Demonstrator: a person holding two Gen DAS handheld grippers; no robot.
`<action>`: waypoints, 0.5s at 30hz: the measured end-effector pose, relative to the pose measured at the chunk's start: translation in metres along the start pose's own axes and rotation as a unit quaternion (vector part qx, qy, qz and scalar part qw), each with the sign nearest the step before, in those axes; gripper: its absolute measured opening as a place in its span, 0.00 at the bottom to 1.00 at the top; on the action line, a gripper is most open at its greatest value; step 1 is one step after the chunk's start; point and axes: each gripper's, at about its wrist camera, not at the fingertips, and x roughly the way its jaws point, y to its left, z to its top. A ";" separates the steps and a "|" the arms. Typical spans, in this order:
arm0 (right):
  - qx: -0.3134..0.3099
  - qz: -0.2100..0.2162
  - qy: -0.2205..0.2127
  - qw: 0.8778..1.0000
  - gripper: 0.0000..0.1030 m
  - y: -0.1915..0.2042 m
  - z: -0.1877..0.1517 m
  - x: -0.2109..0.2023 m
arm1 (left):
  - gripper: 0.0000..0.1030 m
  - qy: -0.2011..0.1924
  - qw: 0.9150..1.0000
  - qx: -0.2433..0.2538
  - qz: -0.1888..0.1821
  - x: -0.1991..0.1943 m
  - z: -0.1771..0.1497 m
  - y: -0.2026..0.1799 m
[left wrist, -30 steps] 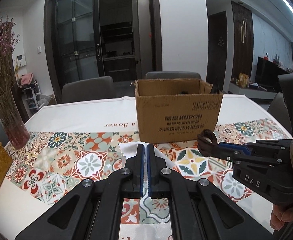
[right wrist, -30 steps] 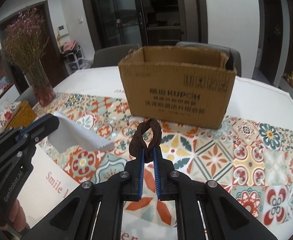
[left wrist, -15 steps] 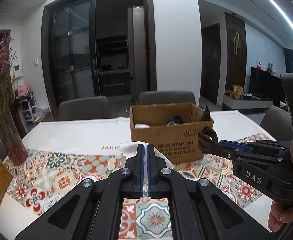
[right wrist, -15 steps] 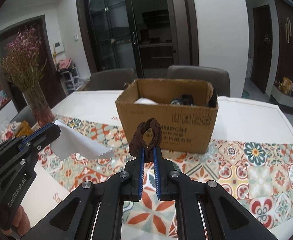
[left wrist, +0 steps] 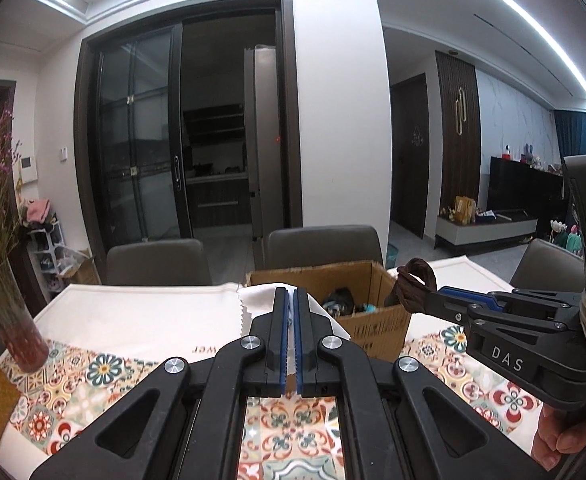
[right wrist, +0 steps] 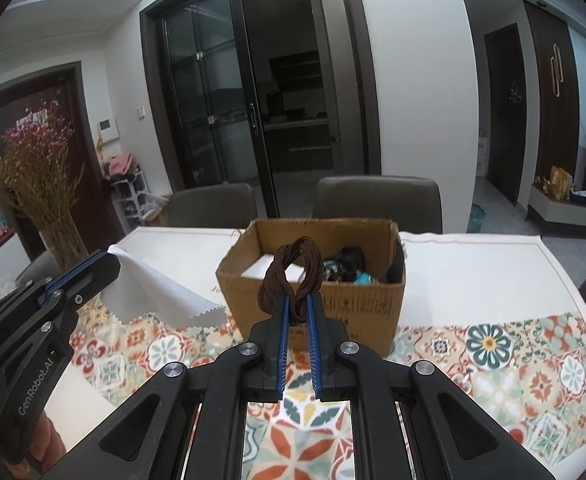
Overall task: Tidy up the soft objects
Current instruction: 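Carry the white cloth and hair tie over the cardboard box with both tools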
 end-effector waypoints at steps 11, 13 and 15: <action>0.000 -0.010 -0.028 1.000 0.10 -0.010 0.027 0.003 | 0.04 -0.029 0.999 0.004 -0.012 0.022 0.026 -0.003; 0.001 -0.011 -0.032 0.999 0.10 -0.013 0.032 0.006 | 0.04 -0.035 0.999 0.009 -0.012 0.029 0.032 -0.004; 0.001 -0.012 -0.035 0.999 0.10 -0.016 0.037 0.010 | 0.04 -0.038 0.999 0.012 -0.012 0.034 0.035 -0.006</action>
